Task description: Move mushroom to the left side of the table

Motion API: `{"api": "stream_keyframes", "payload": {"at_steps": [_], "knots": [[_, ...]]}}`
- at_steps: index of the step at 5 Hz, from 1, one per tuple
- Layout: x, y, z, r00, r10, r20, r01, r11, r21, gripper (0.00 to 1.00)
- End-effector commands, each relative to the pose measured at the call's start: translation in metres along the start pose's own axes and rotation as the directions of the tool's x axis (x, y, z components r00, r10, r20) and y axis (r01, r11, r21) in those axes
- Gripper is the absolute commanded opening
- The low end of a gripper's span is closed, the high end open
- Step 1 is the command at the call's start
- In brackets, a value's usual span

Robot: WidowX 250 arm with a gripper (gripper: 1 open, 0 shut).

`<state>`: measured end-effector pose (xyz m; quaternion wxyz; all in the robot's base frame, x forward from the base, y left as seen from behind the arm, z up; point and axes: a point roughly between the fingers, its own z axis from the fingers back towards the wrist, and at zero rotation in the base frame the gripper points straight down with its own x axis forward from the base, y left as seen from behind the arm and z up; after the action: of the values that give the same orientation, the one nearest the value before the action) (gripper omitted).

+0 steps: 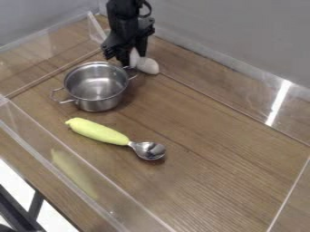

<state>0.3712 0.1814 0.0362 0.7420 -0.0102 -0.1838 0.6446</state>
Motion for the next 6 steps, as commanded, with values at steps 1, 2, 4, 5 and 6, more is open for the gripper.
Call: {"api": "stream_keyframes", "payload": {"at_steps": [1,2,4,5,6], "knots": [[0.010,-0.021,0.015,0.995,0.072,0.074,-0.070,0.997,-0.029,0.00],[0.002,-0.023,0.016,0.991,0.097,0.094,-0.095,0.995,-0.024,0.00],[-0.006,-0.035,0.011,0.968,0.201,0.151,-0.203,0.979,0.000,0.00],[-0.007,-0.046,0.007,0.944,0.273,0.184,-0.281,0.960,0.018,0.00],[-0.009,-0.057,0.000,0.914,0.343,0.217,-0.358,0.933,0.034,0.00]]}}
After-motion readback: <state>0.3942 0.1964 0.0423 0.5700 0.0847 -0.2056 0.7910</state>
